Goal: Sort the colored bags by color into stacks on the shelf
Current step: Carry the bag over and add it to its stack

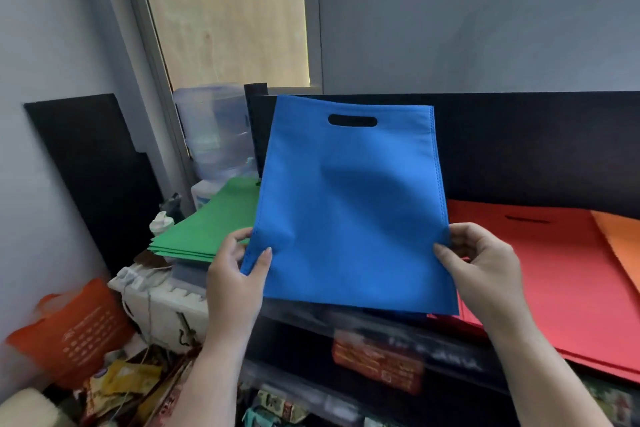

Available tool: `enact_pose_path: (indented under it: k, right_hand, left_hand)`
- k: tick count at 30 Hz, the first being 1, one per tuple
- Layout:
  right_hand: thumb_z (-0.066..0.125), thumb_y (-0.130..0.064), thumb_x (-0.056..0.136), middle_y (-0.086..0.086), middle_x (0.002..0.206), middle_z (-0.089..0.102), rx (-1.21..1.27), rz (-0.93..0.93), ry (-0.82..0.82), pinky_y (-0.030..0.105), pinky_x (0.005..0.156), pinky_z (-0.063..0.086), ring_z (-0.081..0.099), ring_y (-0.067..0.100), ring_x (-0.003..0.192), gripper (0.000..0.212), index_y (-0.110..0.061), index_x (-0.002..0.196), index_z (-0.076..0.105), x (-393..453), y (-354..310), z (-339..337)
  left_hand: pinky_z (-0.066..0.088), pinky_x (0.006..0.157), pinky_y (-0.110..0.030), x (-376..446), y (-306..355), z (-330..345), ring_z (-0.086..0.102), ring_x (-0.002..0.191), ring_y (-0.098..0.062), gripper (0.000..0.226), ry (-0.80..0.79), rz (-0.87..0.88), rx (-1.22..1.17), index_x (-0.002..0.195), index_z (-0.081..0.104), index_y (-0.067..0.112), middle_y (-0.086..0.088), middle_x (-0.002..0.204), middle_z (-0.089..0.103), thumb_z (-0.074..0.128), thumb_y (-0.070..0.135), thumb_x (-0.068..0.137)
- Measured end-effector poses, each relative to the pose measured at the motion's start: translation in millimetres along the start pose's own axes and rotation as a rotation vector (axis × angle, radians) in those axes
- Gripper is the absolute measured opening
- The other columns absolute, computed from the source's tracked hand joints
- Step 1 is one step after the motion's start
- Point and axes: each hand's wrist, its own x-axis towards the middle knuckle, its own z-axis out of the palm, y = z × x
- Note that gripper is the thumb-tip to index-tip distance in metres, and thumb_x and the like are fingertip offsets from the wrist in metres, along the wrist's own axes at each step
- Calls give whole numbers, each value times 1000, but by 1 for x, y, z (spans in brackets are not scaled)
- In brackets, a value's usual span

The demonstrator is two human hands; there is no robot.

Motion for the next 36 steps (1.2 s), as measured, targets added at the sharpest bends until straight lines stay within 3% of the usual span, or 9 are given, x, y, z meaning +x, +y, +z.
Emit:
enact_pose_path:
  k: [2, 5, 10, 13, 16, 20, 27, 31, 36]
  right_hand:
    - [69, 4, 79, -12, 70, 64, -95, 0, 63, 6, 59, 42, 55, 0, 57, 34, -29, 75, 60, 6, 1, 3]
    - [67, 4, 80, -14, 70, 62, -231, 32, 131, 4, 59, 40, 56, 1, 63, 27, -23, 81, 61, 12, 6, 5]
    - [67, 1, 80, -13, 68, 56, -499, 145, 141, 14, 58, 31, 52, 12, 65, 16, -8, 92, 68, 16, 23, 14]
    - [67, -4, 82, -3, 80, 58, -643, 243, 68, 15, 64, 30, 53, 17, 77, 22, -5, 105, 67, 11, 36, 19]
    - [67, -9, 84, 11, 96, 66, -755, 330, -25, 27, 77, 41, 59, 27, 94, 34, -4, 117, 63, 8, 43, 23]
    - [69, -14, 84, 13, 105, 65, -824, 342, -68, 31, 87, 41, 58, 29, 102, 41, -6, 123, 60, 10, 44, 26]
    - [62, -19, 90, 8, 105, 59, -879, 208, -82, 32, 83, 40, 56, 27, 96, 34, -9, 122, 61, 15, 24, 12]
    - [60, -31, 90, -6, 92, 52, -968, 58, -59, 29, 71, 42, 49, 14, 86, 33, -18, 121, 62, 9, -6, -31]
    - [55, -39, 93, 0, 119, 56, -1172, 29, -52, 35, 85, 45, 50, 21, 115, 45, -19, 133, 53, -8, -33, -115]
  left_hand:
    - [49, 55, -15, 17, -8, 11, 65, 70, 1, 25, -56, 33, 43, 91, 54, 30, 14, 78, 67, 68, 11, 84]
    - [45, 55, -9, 38, -21, 29, 63, 72, 1, 19, -180, 59, 87, 95, 61, 20, 16, 79, 64, 71, 10, 83]
    - [40, 64, -25, 57, -44, 54, 57, 76, -14, 23, -346, 79, 269, 106, 65, 11, 7, 84, 61, 70, 17, 85]
    - [38, 65, -27, 56, -57, 58, 51, 77, -14, 27, -452, 67, 457, 113, 63, 14, 8, 88, 57, 66, 26, 88]
    - [41, 78, -30, 55, -65, 58, 55, 95, -18, 38, -494, 108, 578, 122, 57, 16, 2, 107, 61, 62, 34, 89]
    - [36, 89, -32, 62, -66, 56, 49, 114, -21, 47, -487, 190, 623, 131, 49, 15, 0, 127, 55, 59, 36, 90]
    - [32, 91, -33, 70, -33, 84, 46, 116, -22, 44, -553, 406, 632, 132, 49, 18, 1, 129, 53, 51, 39, 93]
    - [31, 91, -31, 56, 7, 122, 44, 121, -17, 53, -605, 587, 666, 140, 40, 22, 6, 135, 48, 44, 46, 94]
    - [32, 92, -34, 7, 75, 180, 46, 117, -19, 56, -696, 782, 619, 140, 40, 21, 4, 132, 50, 43, 49, 92]
